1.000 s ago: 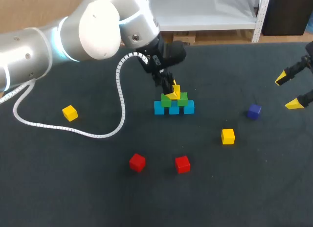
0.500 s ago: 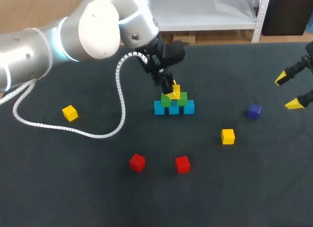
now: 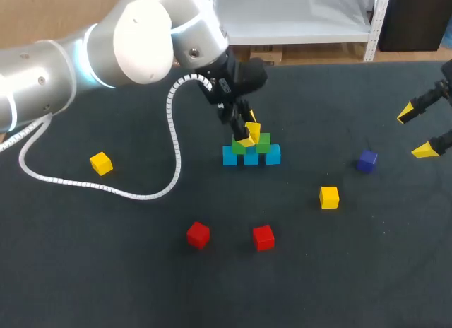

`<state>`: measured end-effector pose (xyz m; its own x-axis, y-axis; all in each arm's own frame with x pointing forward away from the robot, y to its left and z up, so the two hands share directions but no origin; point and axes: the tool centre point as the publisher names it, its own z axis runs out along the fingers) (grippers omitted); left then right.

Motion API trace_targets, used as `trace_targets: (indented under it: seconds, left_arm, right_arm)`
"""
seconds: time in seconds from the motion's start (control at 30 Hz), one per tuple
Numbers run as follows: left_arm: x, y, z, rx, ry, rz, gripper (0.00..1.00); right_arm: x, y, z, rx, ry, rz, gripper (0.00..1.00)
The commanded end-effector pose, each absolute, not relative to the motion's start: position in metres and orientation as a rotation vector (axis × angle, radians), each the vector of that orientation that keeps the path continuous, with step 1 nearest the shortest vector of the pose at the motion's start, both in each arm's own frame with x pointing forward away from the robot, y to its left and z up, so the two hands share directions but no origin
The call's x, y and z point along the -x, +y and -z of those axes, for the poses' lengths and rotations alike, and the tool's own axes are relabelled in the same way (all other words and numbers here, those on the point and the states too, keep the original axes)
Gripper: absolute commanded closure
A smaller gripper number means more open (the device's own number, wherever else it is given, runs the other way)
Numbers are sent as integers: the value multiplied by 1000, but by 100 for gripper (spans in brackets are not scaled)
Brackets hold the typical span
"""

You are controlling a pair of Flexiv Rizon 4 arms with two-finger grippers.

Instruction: Place the blue cubes, place green cubes on the blue cubes, place the yellow cubes on the green cubes, then place the red cubes on the yellow cubes, and place purple cube on the red cubes.

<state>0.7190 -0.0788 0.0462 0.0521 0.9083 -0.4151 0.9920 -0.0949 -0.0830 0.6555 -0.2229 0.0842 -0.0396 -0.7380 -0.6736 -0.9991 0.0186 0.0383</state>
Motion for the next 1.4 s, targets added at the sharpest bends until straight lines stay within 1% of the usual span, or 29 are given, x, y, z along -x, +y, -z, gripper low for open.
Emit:
trace_targets:
  seconds: [0.03,0.1,0.13,0.17,0.23,0.3,0.33,0.37,0.6,0.8,0.9,0.93,1.1,1.13,1.17,1.27,1.37,1.4]
  left_arm:
    - [-722,-78,-46,-2108,1944,548,29]
    - [-722,-78,-47,-2107,1942,549,33]
    - [-722,-78,-47,-2108,1942,547,41]
    - [-722,-78,-47,-2108,1942,546,40]
    - [-723,-78,-47,-2108,1941,544,46]
    - [-722,-77,-48,-2108,1942,544,47]
    - [-722,-76,-48,-2108,1943,543,51]
    - [-721,-75,-48,-2106,1944,543,52]
    - [-718,-73,-47,-2101,1949,546,51]
    - [-718,-73,-47,-2100,1948,544,53]
    - [-718,-73,-48,-2100,1948,542,55]
    - [-718,-73,-48,-2100,1947,541,58]
    - [-716,-73,-48,-2100,1947,541,60]
    - [-716,-72,-48,-2099,1948,540,67]
    - [-716,-72,-48,-2099,1948,539,67]
    - [-715,-72,-48,-2096,1951,540,62]
    - [-714,-72,-48,-2095,1953,541,61]
    - [-714,-71,-48,-2095,1954,542,59]
  right_arm:
    - [-656,-223,-84,1769,1826,-728,0]
    - [-656,-223,-84,1769,1826,-728,0]
    - [-656,-223,-84,1769,1826,-728,0]
    - [-656,-223,-84,1769,1826,-728,0]
    - [-656,-223,-84,1769,1826,-728,0]
    - [-656,-223,-84,1769,1826,-728,0]
    - [-656,-223,-84,1769,1826,-728,0]
    - [-656,-223,-84,1769,1826,-728,0]
    - [-656,-223,-84,1769,1826,-728,0]
    - [-656,-223,-84,1769,1826,-728,0]
    - [-656,-223,-84,1769,1826,-728,0]
    - [-656,-223,-84,1769,1826,-728,0]
    - [-656,-223,-84,1769,1826,-728,0]
    - [-656,-223,-84,1769,1826,-728,0]
    - [-656,-223,-84,1769,1826,-728,0]
    - [-656,-223,-84,1769,1826,-728,0]
    - [-656,-223,-84,1769,1826,-728,0]
    - [-656,-223,-84,1769,1826,-728,0]
